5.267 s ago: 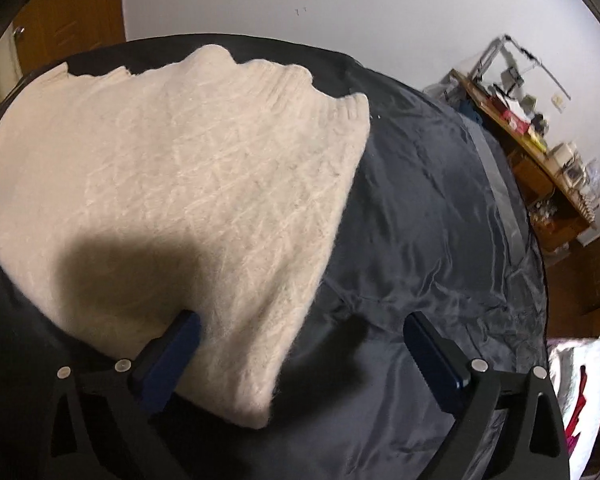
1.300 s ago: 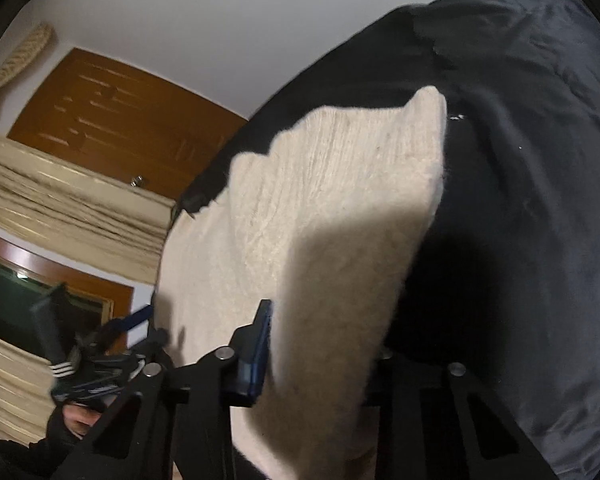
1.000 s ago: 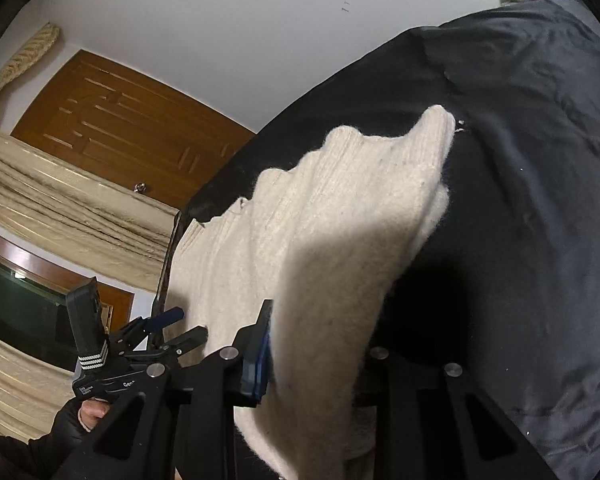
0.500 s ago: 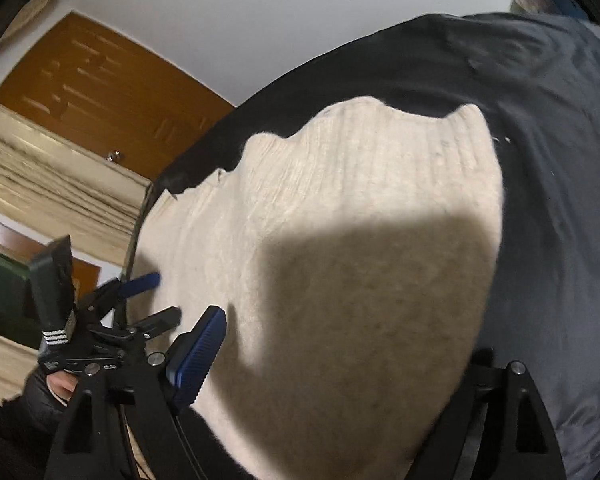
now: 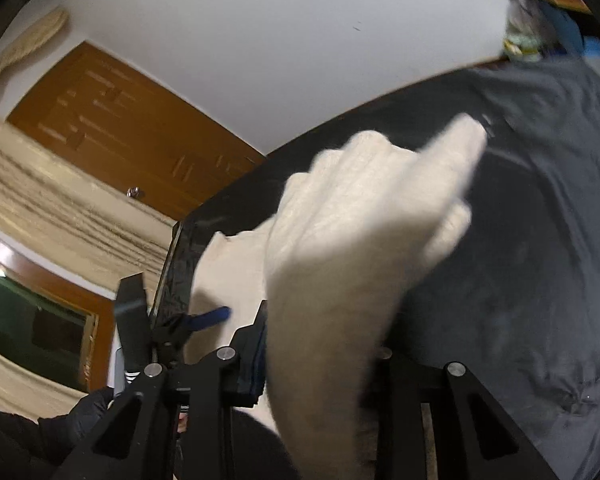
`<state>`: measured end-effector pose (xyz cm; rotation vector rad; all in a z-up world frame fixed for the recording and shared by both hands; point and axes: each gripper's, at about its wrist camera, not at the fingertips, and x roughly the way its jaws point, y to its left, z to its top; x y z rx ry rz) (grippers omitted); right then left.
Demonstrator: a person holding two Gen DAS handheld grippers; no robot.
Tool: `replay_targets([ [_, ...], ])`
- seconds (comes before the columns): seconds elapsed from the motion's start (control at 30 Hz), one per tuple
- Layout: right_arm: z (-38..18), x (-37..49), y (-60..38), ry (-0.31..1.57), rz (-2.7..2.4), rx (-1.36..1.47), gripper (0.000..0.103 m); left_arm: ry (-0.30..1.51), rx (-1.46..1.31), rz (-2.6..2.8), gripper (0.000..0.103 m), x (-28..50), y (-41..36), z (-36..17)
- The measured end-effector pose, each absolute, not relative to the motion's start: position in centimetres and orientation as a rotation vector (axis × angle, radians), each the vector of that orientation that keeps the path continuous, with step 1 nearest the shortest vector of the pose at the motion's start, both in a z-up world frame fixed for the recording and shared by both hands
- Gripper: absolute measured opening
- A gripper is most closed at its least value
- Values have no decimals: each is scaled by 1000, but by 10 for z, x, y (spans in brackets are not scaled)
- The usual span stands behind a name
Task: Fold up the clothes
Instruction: 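Lift the side edge and fold it over the sweater body with the right gripper, then lay the folded edge down and open the right gripper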
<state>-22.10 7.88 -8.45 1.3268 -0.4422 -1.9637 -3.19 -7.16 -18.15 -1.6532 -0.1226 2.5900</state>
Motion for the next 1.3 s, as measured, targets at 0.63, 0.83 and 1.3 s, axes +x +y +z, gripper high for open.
replay_targets([
  [0.63,-94,-155,-95,-45,-2097,1412,35,-796,-1531,2702,102,40,-241,-152],
  [0.83,-92,-143,-106,-71,-2062,1335,67,-811,-1453,2647,102,38,-232,-146],
  [1.3,-74,-143,24,-654,-2111,1193,67,-832,-1463,2496,102,59,-184,-149],
])
